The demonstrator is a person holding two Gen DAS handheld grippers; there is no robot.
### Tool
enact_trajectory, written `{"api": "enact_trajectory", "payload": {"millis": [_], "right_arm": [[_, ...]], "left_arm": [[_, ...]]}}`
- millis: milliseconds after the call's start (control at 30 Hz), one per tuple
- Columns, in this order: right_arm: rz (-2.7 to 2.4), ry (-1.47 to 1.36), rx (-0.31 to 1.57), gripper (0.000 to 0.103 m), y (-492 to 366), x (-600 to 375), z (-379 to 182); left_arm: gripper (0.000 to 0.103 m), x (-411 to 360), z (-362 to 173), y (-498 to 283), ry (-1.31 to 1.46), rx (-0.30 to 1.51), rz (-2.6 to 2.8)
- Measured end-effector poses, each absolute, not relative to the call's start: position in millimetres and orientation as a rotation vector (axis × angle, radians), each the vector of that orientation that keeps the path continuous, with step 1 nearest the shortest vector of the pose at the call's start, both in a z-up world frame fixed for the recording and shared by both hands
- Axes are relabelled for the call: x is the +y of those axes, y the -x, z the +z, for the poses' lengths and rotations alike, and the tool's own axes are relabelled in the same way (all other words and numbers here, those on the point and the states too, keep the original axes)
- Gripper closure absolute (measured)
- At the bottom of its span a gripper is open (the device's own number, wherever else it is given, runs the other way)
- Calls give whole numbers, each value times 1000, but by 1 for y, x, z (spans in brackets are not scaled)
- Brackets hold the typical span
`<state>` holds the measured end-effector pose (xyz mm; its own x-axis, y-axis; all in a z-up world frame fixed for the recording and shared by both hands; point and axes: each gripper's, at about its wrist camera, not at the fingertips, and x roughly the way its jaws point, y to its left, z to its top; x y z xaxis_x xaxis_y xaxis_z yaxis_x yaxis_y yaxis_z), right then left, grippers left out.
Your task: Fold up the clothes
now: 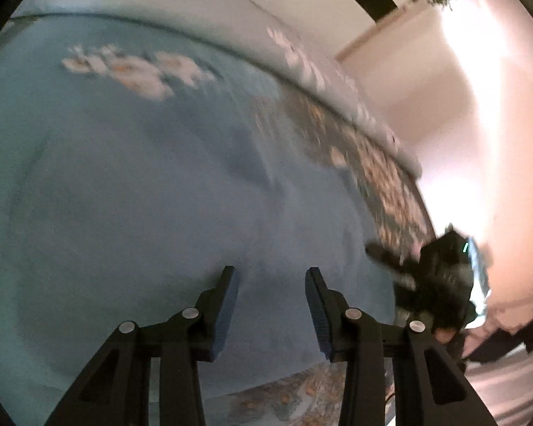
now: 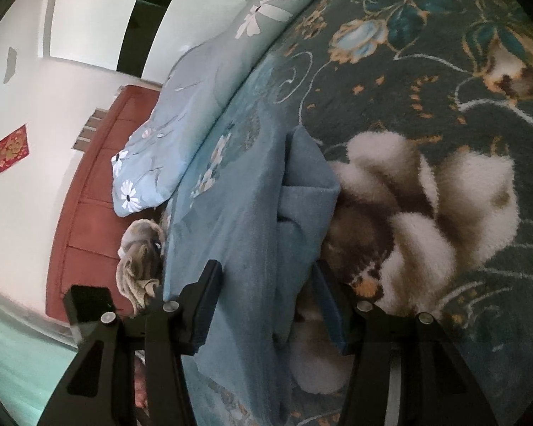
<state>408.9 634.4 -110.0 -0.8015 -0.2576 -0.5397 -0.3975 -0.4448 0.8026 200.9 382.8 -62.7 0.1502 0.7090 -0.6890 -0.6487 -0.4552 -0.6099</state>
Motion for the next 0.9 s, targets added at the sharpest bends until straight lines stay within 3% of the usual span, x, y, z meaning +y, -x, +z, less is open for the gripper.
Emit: {"api": "enact_trajectory", "payload": {"millis": [133,267,367,533,900], "right_arm": [[2379,951,1611,52,-408,633,-110],[2348,950,1613,71,-406,631,-109],[2319,944,1613,77,-405,630,-104],[2286,946,1576,79,-400,626,-89],[2315,991,1323,81,-371,589,-10]], "left_arm": [[62,385,-80,-212,1337,-60,1558],[63,384,-80,-210,1363,-85,1554],[63,367,-74,-211,1348,-122,1560],[61,356,-86,-210,1367,-110,1529],[61,259,-46,-181,1239,-259,1639]]}}
